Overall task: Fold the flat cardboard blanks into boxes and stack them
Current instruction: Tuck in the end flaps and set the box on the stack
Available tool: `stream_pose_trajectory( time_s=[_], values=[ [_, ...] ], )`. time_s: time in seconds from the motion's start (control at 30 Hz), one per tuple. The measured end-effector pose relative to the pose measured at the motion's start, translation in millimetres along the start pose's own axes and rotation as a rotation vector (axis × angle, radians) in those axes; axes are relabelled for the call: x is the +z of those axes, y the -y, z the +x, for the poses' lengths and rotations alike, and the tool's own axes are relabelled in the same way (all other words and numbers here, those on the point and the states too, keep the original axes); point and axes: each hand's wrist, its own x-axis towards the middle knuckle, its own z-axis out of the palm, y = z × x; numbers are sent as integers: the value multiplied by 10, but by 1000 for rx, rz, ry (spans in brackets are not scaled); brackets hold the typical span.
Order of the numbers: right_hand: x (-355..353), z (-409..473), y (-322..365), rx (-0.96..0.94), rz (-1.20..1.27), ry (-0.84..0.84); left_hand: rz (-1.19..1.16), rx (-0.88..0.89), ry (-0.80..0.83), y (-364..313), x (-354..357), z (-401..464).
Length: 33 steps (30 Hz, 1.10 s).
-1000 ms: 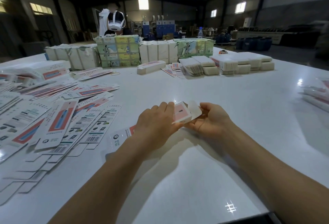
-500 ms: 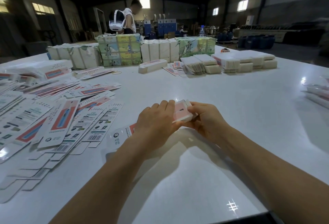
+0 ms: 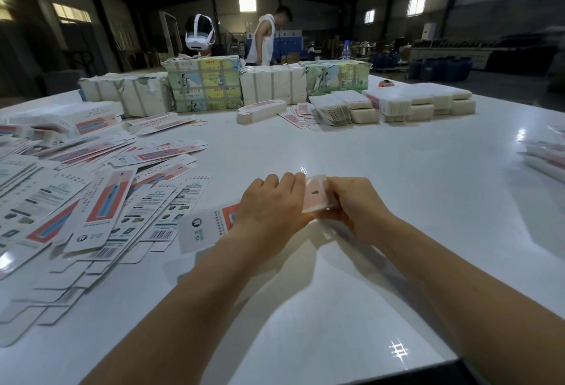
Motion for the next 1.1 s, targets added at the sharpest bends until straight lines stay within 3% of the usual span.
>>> stream_pose_trajectory(
  time_s=[0.13,0.4,0.57,0.77,0.83,0.97,1.03,1.1],
  values=[
    [71,-37,11,-10,-30,-57,-12,-44,21,-52,15,11],
    [136,-161,35,-203,-277,253,-7,-113,3,-1,10,-6],
    [136,-213,33,-205,-723,293,-54,-109,30,73,117,-40],
    [97,-257,48,-409,-1028,327,-49,-57,13,93,100,-74],
    [91,-254,64,-363,-922,337,-93,-67,36,112,113,-72],
    [70,-171,159,-87,-237,339,-232,-176,30,160,92,-50],
    [24,-104,179,-8,-73,241,-249,-185,36,180,115,-50],
    [-40,-108,165,-45,-83,81,-250,-188,33,180,124,-40]
  ],
)
